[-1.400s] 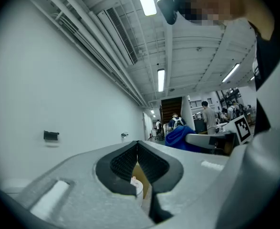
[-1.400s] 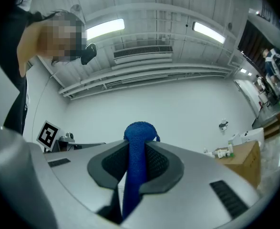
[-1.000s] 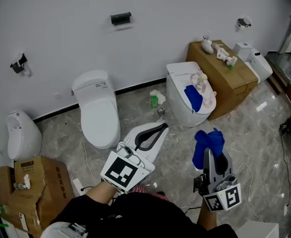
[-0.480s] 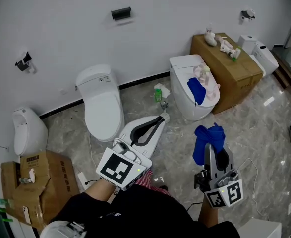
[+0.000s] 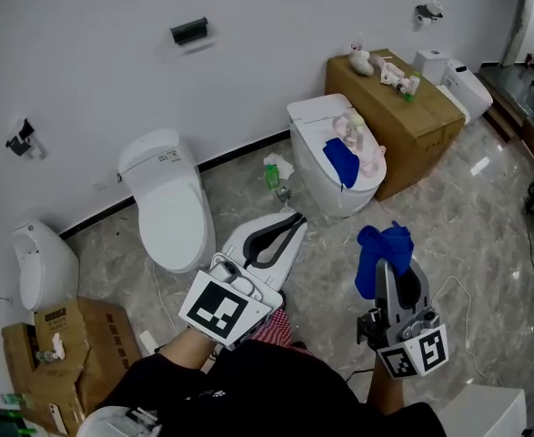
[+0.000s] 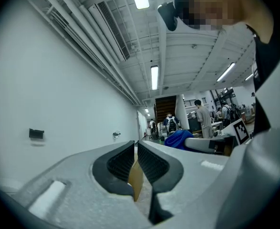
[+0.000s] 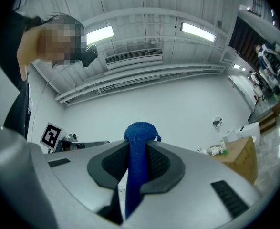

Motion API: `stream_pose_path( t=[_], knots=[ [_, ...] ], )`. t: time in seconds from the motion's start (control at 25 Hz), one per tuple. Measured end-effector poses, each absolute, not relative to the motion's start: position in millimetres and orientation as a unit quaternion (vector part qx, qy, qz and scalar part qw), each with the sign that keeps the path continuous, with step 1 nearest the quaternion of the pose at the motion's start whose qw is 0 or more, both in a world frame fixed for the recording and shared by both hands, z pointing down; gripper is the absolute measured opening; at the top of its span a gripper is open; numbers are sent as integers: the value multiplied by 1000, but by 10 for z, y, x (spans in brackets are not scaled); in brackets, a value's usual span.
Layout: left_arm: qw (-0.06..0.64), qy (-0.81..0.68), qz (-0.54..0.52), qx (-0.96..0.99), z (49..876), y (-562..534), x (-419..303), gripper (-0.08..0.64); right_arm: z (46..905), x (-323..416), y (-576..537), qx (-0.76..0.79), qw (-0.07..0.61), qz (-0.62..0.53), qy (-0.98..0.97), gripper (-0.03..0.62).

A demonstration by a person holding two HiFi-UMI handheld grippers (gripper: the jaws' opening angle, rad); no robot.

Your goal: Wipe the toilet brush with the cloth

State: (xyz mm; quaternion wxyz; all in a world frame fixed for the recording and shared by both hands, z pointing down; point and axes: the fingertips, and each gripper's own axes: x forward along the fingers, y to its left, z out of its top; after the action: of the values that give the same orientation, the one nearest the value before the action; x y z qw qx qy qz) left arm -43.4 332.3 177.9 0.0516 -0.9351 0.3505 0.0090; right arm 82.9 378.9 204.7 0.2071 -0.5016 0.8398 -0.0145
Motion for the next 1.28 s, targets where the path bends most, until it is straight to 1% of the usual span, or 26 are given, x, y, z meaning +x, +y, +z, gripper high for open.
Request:
stream_pose_path(
  t=[0.2,1.28],
  knots=[
    [59,342,2,-938,1890,3218,-363,6,2143,870,3671,-504,202,-11,840,64],
    [32,333,11,-942,1978,1730,-620,8,2169,556,2186,-498,187,-22,847,64]
  ],
)
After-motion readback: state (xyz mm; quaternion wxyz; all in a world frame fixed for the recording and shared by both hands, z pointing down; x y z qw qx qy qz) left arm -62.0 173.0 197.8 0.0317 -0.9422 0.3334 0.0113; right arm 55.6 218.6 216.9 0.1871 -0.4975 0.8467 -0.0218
